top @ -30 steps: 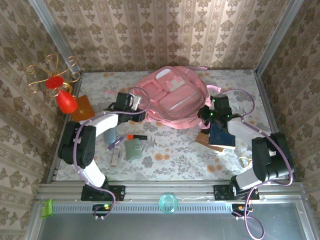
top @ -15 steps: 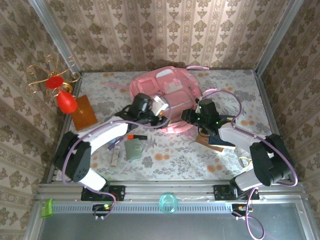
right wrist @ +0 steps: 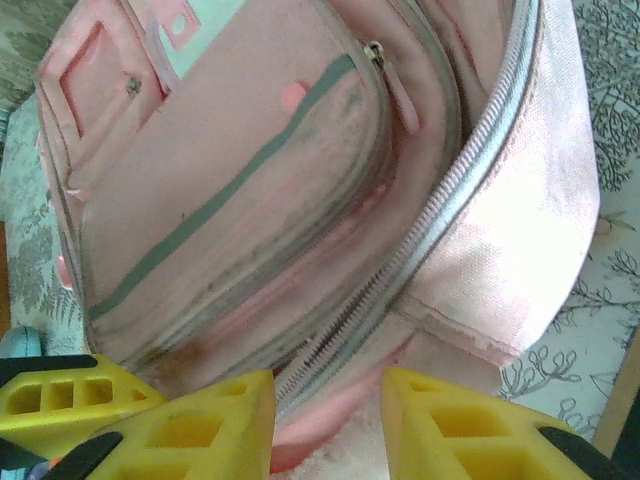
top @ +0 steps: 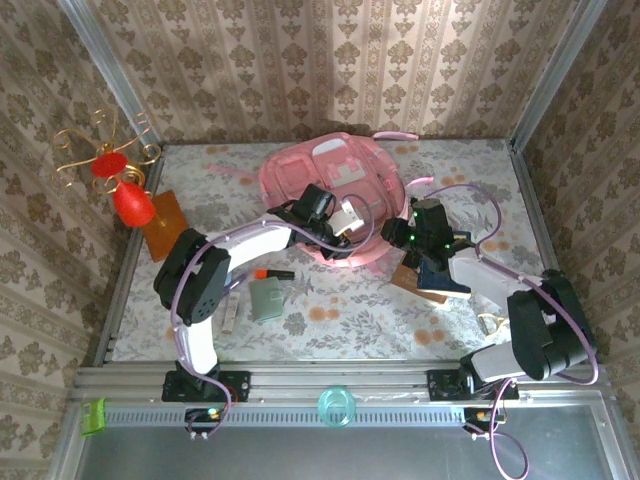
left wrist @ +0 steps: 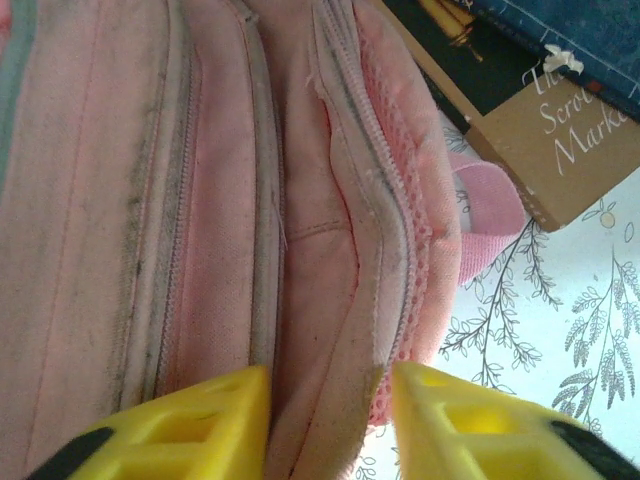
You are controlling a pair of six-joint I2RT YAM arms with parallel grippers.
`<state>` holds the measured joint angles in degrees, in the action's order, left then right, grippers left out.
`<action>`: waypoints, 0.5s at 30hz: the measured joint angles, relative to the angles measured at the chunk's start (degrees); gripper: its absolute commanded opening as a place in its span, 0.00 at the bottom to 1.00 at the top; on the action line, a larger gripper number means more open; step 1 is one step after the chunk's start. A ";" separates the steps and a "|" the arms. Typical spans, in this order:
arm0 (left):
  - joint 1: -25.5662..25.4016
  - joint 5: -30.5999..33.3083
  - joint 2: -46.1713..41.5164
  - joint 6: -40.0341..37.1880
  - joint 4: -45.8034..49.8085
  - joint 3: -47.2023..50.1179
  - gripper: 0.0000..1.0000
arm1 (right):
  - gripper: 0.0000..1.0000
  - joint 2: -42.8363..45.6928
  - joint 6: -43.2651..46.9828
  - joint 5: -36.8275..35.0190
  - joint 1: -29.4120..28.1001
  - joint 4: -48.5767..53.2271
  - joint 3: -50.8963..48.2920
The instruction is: Pack the student bag
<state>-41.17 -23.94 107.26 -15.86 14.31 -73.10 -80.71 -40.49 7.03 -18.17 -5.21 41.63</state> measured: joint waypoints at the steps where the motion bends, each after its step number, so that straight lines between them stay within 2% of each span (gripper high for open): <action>1: 0.17 -0.37 0.31 -0.26 0.37 -0.24 0.28 | 0.34 0.42 0.00 0.00 0.11 0.22 -0.37; 8: 1.27 -2.54 0.94 -1.49 2.25 -1.84 0.01 | 0.34 3.13 0.00 -0.04 1.36 0.35 -1.77; 15: 4.76 -7.30 -1.16 0.66 1.22 -1.53 0.00 | 0.38 5.55 0.50 -0.39 1.51 0.90 -2.19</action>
<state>-36.40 -31.24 106.10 -15.20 15.53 -74.63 -75.16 -39.99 6.63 -16.67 -4.32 39.44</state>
